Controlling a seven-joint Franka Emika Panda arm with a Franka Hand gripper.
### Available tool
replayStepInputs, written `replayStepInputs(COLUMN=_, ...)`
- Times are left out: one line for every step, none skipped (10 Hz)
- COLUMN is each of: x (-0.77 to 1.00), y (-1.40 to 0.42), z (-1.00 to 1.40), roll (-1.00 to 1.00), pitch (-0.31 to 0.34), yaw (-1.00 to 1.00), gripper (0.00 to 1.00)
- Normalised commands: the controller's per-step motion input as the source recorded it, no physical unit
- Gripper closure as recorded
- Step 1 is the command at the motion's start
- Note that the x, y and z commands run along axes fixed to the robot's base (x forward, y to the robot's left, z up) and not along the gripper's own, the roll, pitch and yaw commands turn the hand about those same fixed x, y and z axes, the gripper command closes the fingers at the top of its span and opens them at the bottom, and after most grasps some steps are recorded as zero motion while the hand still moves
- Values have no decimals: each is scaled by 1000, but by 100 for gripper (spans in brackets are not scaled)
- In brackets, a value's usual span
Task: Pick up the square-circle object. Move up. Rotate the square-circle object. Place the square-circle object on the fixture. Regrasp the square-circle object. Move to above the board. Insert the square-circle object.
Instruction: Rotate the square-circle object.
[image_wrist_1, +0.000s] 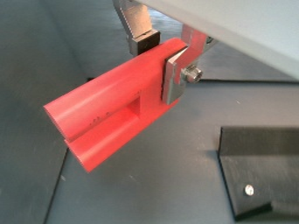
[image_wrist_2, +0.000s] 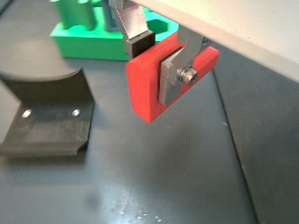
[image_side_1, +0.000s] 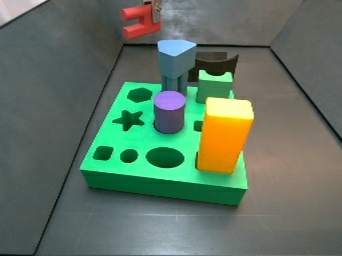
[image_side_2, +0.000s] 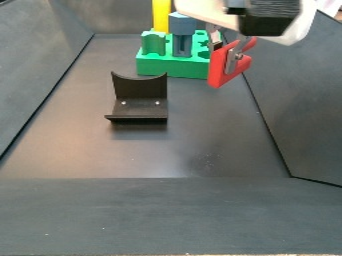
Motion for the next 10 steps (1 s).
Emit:
replayStepInputs(x=3, y=13, z=-15, roll=-1, pitch=0, yaw=-1000, gripper=100)
replayStepInputs(x=3, y=13, z=-15, roll=-1, pitch=0, yaw=-1000, gripper=100)
replayStepInputs(x=3, y=13, z=-15, roll=-1, pitch=0, yaw=-1000, gripper=100)
replayStepInputs(x=3, y=13, z=-15, roll=-1, pitch=0, yaw=-1000, gripper=100)
replayStepInputs(x=3, y=13, z=-15, roll=-1, pitch=0, yaw=-1000, gripper=100)
replayStepInputs(x=3, y=13, z=-15, roll=-1, pitch=0, yaw=-1000, gripper=100)
replayStepInputs(x=3, y=13, z=-15, roll=-1, pitch=0, yaw=-1000, gripper=100)
replayStepInputs(x=2, y=13, z=-15, roll=-1, pitch=0, yaw=-1000, gripper=100)
replayStepInputs(x=2, y=13, z=-15, roll=-1, pitch=0, yaw=-1000, gripper=100)
replayStepInputs(x=2, y=14, z=-15, roll=-1, pitch=0, yaw=-1000, gripper=100)
